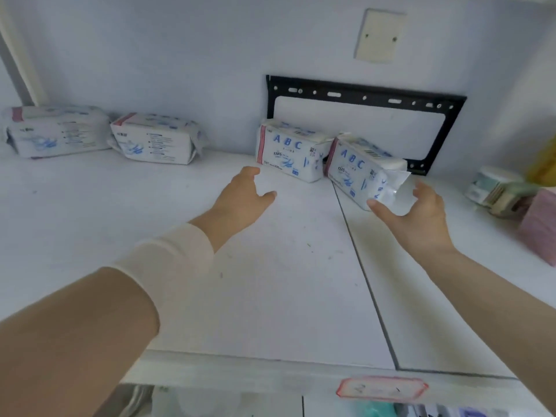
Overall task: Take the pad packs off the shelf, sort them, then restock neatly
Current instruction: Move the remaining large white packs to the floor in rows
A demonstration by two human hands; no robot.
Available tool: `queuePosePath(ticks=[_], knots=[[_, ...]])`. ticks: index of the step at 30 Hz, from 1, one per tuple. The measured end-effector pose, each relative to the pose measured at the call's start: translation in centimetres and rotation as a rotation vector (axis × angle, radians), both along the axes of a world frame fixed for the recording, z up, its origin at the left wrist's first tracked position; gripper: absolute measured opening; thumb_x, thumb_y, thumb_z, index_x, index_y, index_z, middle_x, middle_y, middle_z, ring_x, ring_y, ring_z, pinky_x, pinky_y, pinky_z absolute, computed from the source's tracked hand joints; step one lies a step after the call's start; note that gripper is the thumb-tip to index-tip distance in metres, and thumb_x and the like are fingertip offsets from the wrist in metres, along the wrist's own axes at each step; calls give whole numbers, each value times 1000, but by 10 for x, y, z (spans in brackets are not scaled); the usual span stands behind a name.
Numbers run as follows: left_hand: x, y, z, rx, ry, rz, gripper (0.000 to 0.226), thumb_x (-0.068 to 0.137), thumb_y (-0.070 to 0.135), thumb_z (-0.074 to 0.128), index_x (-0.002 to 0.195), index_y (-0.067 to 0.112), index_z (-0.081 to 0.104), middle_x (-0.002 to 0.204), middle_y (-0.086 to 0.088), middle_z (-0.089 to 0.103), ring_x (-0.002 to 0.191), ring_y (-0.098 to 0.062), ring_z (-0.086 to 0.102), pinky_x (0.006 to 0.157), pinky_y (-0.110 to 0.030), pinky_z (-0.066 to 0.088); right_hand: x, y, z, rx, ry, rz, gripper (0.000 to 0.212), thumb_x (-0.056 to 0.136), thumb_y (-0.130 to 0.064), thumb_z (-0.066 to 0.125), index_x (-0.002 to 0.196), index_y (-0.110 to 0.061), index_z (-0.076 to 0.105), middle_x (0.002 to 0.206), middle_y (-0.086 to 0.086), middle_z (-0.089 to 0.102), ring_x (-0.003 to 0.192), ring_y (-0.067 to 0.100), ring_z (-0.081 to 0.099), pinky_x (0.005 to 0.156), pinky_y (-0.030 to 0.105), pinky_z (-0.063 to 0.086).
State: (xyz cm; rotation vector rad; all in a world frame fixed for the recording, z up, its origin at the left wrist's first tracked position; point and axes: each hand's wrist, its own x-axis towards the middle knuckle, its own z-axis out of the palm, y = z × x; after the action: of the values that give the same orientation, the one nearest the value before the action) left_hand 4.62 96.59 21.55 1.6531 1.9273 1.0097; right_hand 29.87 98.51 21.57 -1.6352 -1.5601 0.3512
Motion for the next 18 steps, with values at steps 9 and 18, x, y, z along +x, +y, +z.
queuePosePath(ticks=[9,18], knots=[[-15,113,-14,84,-231,45,73,90,36,57,143,3,20,149,-13,26,136,-23,29,99,-23,29,-20,82,-20,126,207,-165,115,68,-40,79,148,-9,3,152,12,16,141,25,13,111,35,19],[-13,180,-20,119,-441,56,91,76,55,64,141,7,25,144,-11,39,130,-27,40,109,-40,33,-19,111,-37,193,430,-132,124,59,-41,84,148,-11,2,153,7,16,142,19,17,115,37,21]])
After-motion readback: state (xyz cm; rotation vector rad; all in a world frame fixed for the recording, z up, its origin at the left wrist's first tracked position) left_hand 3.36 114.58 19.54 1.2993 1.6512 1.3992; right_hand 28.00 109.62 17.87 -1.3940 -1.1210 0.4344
